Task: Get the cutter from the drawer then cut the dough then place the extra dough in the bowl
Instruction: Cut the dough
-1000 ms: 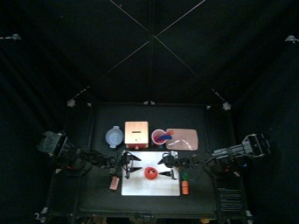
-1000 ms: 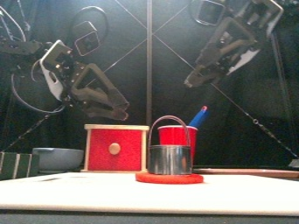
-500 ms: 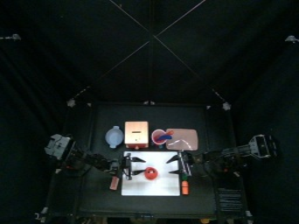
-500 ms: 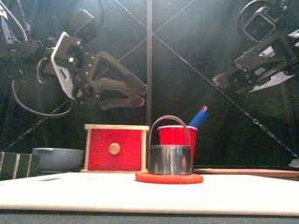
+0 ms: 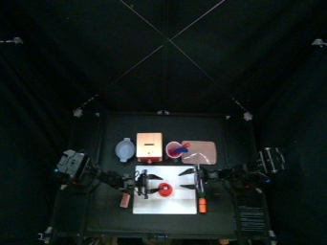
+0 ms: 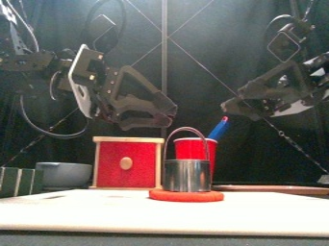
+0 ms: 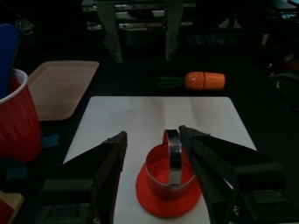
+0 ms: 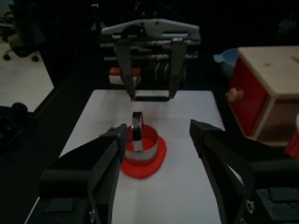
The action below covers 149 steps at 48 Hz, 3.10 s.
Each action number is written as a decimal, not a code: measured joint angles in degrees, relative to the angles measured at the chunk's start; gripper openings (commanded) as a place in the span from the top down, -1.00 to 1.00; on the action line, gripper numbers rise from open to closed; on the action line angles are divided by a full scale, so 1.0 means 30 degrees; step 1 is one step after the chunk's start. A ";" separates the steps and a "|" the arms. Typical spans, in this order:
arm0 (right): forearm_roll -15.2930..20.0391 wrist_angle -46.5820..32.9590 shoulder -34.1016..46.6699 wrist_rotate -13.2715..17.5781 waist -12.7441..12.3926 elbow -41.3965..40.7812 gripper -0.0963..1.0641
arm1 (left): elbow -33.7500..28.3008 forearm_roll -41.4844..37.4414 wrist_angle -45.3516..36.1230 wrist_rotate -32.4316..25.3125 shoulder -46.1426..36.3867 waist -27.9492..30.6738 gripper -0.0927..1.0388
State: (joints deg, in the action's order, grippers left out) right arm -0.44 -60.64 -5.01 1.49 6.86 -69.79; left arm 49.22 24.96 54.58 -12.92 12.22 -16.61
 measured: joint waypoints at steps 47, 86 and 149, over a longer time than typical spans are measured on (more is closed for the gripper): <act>0.1494 -0.1963 0.7295 0.0264 0.1494 0.4219 -0.74 | -0.0732 0.0586 -0.0029 0.0059 0.2256 -0.0762 -0.68; 0.3545 0.1904 0.5098 0.0293 0.2021 0.4219 -0.74 | -0.0850 0.1143 -0.0029 0.0176 0.2197 -0.0703 -0.67; 0.4102 0.4453 0.5684 0.0059 0.1963 0.5039 0.00 | -0.0967 0.0791 -0.1846 0.0088 0.2285 -0.0645 -0.24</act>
State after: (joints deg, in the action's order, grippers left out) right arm 11.87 -47.29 12.04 1.67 12.74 -54.67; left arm 46.32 27.33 49.04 -12.66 19.07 -18.54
